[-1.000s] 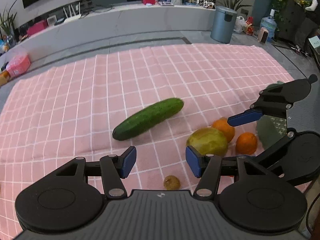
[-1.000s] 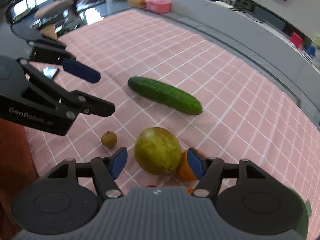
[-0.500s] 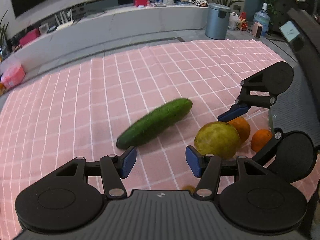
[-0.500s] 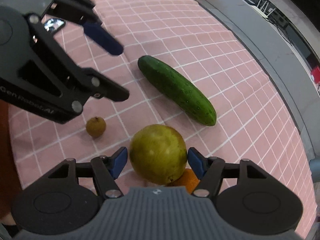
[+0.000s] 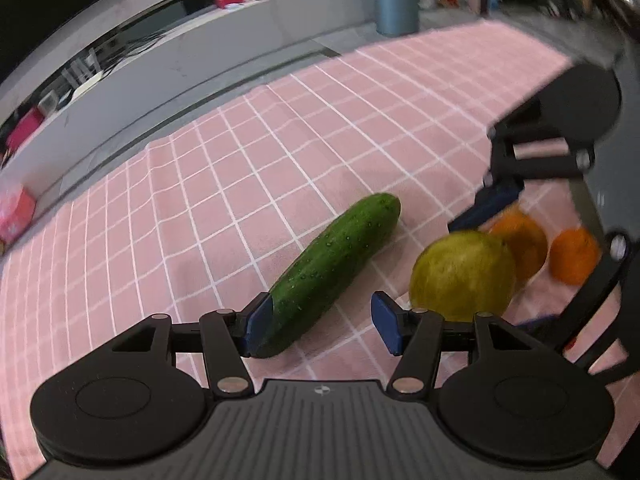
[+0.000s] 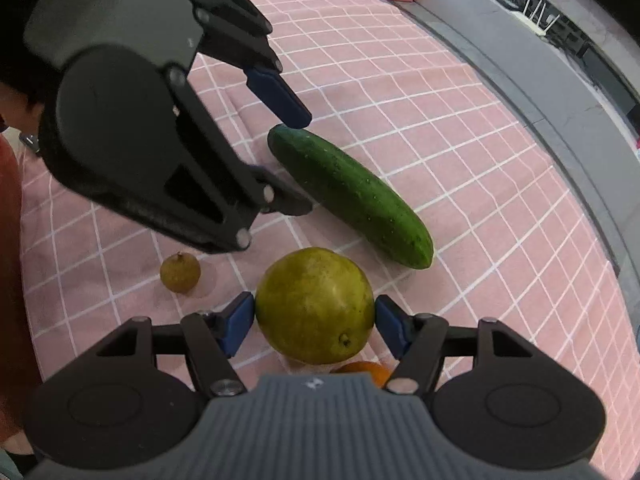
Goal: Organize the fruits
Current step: 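Grasp the pomelo with the right gripper while the left gripper grasps the cucumber, then lower the pomelo into the colander with the right gripper while the left drops the cucumber in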
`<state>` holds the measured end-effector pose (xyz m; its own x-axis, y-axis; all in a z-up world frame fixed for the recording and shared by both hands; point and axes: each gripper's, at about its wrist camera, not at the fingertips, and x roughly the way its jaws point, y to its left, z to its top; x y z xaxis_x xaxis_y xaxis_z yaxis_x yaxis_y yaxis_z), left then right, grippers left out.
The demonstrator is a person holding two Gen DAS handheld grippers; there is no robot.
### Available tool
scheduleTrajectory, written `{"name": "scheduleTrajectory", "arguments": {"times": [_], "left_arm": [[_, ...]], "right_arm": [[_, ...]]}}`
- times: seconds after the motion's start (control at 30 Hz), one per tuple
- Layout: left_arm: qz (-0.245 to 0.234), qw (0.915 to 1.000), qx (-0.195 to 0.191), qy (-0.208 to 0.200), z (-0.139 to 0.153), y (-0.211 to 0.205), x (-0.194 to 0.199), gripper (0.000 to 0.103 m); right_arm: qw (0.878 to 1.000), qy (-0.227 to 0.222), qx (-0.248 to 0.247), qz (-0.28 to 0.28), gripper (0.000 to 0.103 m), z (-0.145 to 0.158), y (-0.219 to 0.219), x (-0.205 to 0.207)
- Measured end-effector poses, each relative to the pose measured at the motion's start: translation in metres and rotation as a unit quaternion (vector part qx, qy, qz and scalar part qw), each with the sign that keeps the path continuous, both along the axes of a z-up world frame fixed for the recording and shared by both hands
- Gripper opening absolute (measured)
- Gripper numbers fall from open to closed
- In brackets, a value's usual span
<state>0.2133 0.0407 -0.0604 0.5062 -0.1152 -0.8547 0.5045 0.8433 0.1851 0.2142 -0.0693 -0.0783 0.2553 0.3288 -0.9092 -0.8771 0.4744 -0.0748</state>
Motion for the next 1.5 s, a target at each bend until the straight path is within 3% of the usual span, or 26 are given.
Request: {"name": "scheduleTrajectory", "arguments": {"times": [0.1, 0.43, 0.63, 0.87, 1.0, 1.3, 1.5], "left_arm": [[-0.019, 0.9995, 0.023, 0.003, -0.007, -0.006, 0.006, 0.067], [-0.029, 0.9984, 0.048, -0.004, -0.025, -0.016, 0.028, 0.070], [-0.013, 0.9995, 0.029, 0.004, -0.028, -0.017, 0.035, 0.062], [0.011, 0.9992, 0.038, -0.002, -0.024, -0.019, 0.026, 0.049], [0.043, 0.9989, 0.009, 0.014, -0.019, -0.012, 0.023, 0.047], [0.099, 0.9937, -0.043, 0.029, 0.010, 0.003, 0.005, 0.044], [0.106, 0.9926, -0.028, 0.051, 0.016, 0.001, -0.016, 0.043]], "right_arm": [[1.000, 0.017, 0.015, -0.008, 0.063, 0.000, -0.003, 0.008], [0.998, 0.043, 0.039, -0.020, 0.064, -0.008, -0.012, 0.020], [0.997, 0.050, 0.045, -0.042, 0.065, -0.016, -0.012, 0.022], [0.997, 0.035, 0.047, -0.057, 0.064, -0.016, -0.015, 0.018], [0.997, 0.019, 0.043, -0.067, 0.064, -0.016, -0.014, 0.011], [0.995, -0.007, 0.061, -0.076, 0.064, 0.020, -0.020, -0.006], [0.995, -0.020, 0.057, -0.077, 0.064, 0.037, -0.029, -0.026]]}}
